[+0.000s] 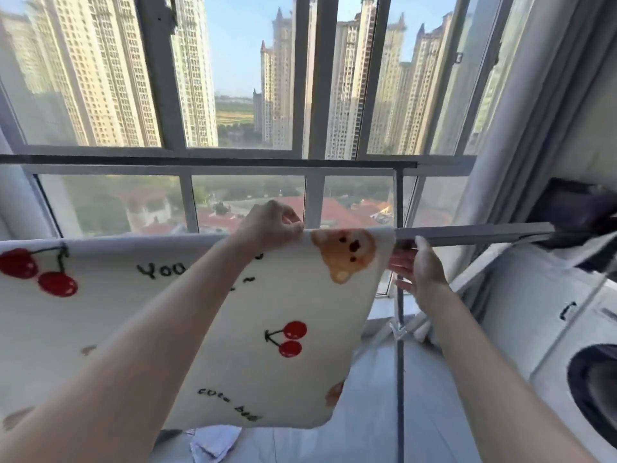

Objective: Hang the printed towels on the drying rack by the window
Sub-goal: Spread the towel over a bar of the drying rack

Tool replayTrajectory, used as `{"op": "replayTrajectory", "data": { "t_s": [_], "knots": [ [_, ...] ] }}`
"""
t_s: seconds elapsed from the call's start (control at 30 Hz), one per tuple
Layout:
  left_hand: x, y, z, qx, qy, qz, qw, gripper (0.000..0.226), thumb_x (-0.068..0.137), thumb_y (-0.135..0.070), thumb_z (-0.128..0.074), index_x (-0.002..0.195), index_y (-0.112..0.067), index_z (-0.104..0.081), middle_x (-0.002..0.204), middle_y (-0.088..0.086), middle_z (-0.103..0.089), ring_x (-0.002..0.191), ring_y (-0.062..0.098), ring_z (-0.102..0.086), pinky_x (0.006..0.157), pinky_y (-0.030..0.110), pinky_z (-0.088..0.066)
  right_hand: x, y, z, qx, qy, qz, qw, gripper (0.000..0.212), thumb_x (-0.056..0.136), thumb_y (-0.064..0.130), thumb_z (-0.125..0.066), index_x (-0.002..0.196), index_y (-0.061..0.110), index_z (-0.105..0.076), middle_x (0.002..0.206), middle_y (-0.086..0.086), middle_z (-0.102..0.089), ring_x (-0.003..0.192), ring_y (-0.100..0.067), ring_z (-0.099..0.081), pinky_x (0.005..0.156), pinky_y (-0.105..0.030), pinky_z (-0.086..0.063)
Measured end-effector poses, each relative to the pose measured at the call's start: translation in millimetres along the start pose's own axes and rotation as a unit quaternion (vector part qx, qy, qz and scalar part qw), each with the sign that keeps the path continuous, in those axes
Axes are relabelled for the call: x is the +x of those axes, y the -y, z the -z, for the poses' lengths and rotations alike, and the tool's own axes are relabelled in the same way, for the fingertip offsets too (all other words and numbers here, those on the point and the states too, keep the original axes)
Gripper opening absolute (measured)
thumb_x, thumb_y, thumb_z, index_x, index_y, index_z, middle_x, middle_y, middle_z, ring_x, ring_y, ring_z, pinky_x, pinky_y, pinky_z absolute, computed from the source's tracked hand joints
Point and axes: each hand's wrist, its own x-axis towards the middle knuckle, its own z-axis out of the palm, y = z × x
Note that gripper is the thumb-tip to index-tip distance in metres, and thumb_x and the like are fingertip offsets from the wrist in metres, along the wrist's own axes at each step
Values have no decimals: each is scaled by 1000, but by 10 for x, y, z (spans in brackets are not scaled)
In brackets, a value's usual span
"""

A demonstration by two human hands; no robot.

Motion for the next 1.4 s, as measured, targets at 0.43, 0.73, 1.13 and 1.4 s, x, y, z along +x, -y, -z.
{"op": "replayTrajectory", "data": {
  "t_s": [0.43,0.73,1.13,1.4],
  "knots": [
    [164,-82,-204,41,6,87,995,49,84,-43,-54,55,-4,-58,58,9,-48,56,23,-43,56,29,-32,-18,358,137,-179,235,191,936,15,82,26,-67,82,11,-71,69,-1,-65,52,-3,-60,49,-20,-52],
    [181,-438,-164,-58,121,6,991,23,71,-39,-72,89,-25,-73,87,-6,-71,79,4,-62,68,18,-44,31,682,44,-311,184,322,875,40,85,32,-61,82,-7,-70,69,-23,-64,63,-21,-54,62,-41,-50],
    [166,-313,-107,-136,106,-11,985,7,76,-9,-69,77,-15,-73,75,1,-71,70,11,-64,72,22,-50,-237,706,-296,-314,188,389,846,24,81,24,-58,87,7,-74,90,-12,-74,86,-27,-66,78,-43,-54],
    [182,-399,7,-214,109,74,968,10,50,-7,-51,48,-16,-55,57,1,-51,69,18,-47,76,33,-36,-119,759,-191,-252,114,326,904,38,78,25,-54,46,12,-40,46,-1,-37,47,-18,-35,51,-30,-28]
  ]
}}
